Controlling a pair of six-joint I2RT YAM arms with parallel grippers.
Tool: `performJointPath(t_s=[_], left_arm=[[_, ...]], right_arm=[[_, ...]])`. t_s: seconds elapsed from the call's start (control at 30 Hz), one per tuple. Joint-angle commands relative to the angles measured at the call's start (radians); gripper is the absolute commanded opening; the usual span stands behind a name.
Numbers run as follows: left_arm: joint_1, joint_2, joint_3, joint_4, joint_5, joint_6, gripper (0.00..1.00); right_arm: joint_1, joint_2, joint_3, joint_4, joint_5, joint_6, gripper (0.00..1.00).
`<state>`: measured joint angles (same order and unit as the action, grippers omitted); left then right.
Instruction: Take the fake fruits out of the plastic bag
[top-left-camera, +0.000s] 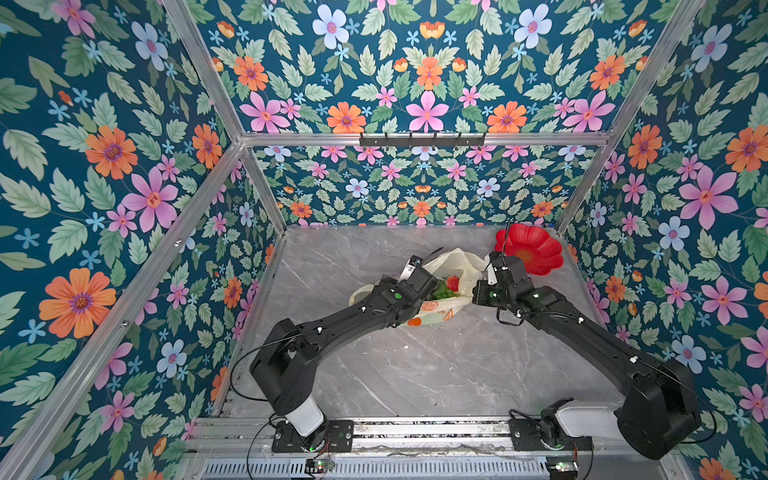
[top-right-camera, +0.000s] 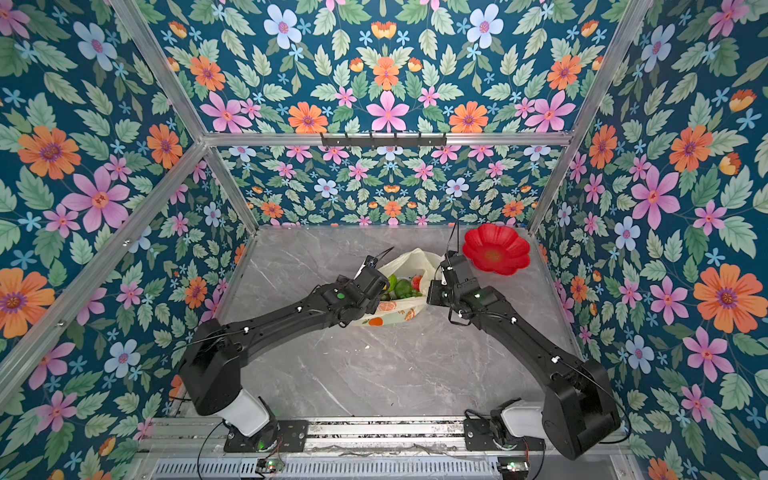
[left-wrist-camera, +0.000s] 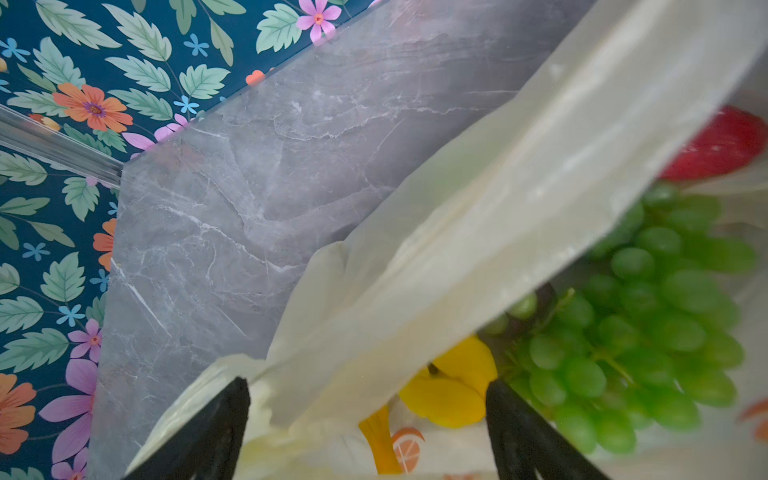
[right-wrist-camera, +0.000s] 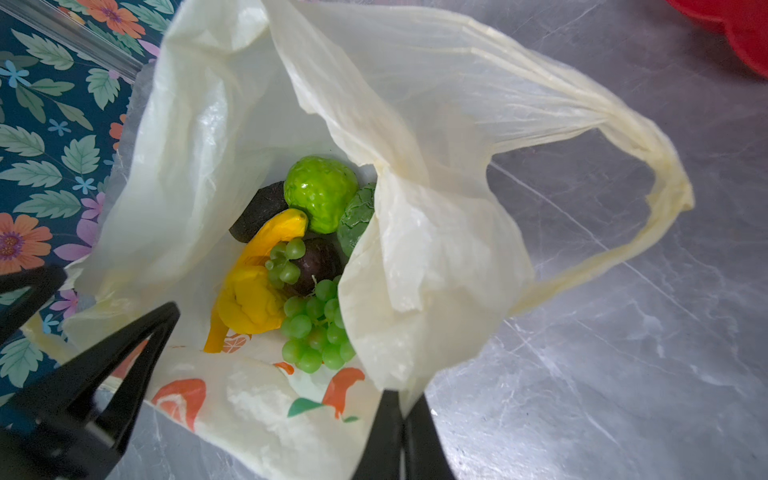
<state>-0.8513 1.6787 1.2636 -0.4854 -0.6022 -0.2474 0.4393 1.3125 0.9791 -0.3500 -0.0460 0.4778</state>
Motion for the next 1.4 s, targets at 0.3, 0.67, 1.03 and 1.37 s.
performJointPath(t_s=[0.3, 0.67, 1.03, 1.37], left_arm=[[0.203, 0.067, -0.043, 0.099, 0.178, -0.040, 0.47], [0.498, -0.075, -0.228, 0.275, 0.564, -0.146, 0.04], [0.461, 0.018, -0.005, 0.143, 0.541, -0.123, 0.41], [0.348, -0.202, -0.145, 0.017, 0.311, -0.252, 0.85]], right_arm=[[-0.001, -0.030, -0.030, -0.030, 0.051, -0.051, 0.00], [-0.059, 0.026, -0.058, 0.075, -0.088, -0.036, 0.00], [-0.059, 0.050, -0.059, 0.078, -0.115, -0.003, 0.00], [-0.057, -0.011, -0.113, 0.094, -0.150, 0.043, 0.00]])
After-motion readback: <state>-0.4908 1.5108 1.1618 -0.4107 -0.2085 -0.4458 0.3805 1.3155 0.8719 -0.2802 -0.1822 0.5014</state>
